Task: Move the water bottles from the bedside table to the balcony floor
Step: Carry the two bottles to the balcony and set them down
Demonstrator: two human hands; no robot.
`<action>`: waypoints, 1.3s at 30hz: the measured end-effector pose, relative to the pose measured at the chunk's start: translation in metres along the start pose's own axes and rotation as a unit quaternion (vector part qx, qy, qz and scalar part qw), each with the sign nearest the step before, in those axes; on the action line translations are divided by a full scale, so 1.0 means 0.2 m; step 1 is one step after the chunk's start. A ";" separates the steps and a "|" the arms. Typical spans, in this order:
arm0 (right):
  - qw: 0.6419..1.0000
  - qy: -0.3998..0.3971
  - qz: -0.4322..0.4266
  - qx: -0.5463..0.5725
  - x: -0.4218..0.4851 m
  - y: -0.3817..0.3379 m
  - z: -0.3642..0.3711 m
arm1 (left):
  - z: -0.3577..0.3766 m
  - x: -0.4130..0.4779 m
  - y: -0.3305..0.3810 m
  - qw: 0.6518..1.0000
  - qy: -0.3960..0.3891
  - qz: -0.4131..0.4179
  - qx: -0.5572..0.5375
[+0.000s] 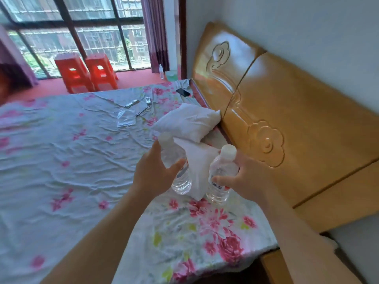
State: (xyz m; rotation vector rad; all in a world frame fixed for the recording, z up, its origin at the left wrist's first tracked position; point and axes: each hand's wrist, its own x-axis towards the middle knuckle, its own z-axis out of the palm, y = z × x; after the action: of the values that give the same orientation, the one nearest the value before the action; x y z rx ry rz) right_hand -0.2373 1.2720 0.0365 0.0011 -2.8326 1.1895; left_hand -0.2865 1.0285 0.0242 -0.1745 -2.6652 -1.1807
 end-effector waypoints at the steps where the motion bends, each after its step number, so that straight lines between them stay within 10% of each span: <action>1: 1.000 -0.012 -0.011 0.005 0.03 -0.07 0.06 | -0.07 0.00 -0.06 1.000 0.010 -0.007 0.007; 20: 0.952 -0.202 -0.196 0.117 0.47 -0.99 0.96 | -1.06 -0.23 -0.75 0.965 0.195 -0.153 0.081; 39: 0.771 -0.476 -0.381 0.182 -0.17 -2.19 2.03 | -1.95 -1.51 -1.09 0.787 0.435 -0.402 0.173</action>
State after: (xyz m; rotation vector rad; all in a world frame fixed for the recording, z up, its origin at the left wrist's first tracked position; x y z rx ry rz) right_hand -0.2172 0.6759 0.0631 2.0667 -2.5036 1.7258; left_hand 0.0236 0.5871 0.0481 1.3389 -1.9846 -0.6006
